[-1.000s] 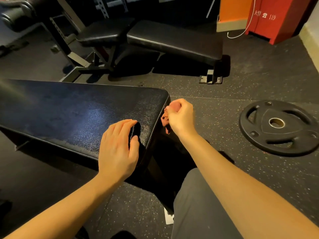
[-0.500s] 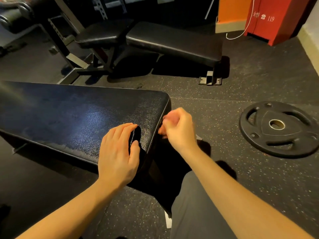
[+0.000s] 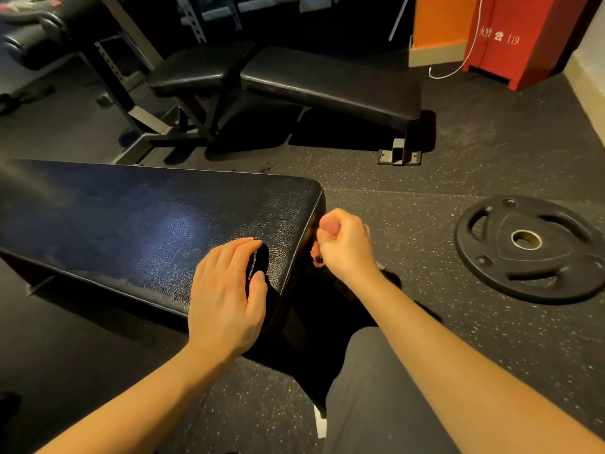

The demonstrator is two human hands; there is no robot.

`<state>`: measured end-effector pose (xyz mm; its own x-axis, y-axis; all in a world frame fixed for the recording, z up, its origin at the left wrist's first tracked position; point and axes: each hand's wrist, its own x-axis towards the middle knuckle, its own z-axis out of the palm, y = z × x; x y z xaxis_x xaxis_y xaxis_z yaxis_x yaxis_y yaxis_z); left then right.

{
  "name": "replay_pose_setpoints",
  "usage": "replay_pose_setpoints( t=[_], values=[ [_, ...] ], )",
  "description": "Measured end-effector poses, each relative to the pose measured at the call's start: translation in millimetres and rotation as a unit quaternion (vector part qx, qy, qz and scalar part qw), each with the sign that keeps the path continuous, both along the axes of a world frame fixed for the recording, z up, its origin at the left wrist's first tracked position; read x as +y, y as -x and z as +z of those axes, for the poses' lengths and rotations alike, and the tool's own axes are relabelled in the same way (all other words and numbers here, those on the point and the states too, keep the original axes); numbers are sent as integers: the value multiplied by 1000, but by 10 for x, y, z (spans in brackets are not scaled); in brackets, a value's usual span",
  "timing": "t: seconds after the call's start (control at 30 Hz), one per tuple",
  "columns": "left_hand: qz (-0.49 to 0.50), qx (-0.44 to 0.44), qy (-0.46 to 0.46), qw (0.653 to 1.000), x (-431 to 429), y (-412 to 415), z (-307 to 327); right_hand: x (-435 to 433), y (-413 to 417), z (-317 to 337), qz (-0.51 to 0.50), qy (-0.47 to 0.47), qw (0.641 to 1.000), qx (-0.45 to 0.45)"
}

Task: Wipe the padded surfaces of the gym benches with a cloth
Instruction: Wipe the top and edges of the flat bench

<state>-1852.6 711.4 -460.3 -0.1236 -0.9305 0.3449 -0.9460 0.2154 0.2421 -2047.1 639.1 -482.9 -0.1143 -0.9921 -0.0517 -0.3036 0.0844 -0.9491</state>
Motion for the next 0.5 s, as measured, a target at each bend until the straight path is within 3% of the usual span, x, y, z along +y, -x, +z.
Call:
replay_pose_setpoints(
  t=[0.13,0.23,0.3,0.43,0.5],
  values=[
    [-4,2,-1,1000,19,-4,19,-125,102,128,-55,4,998,7],
    [-7,2,0,1000,5,-9,15,-247,85,260,-170,31,980,-95],
    [-6,5,0,1000,7,-18,12,-245,23,241,-182,-4,972,-150],
    [-6,-1,3,1000,10,-13,1,301,-23,128,-38,-68,963,-258],
    [-4,-4,2,1000,6,-13,5,600,17,91,90,-81,966,-228]
  ],
)
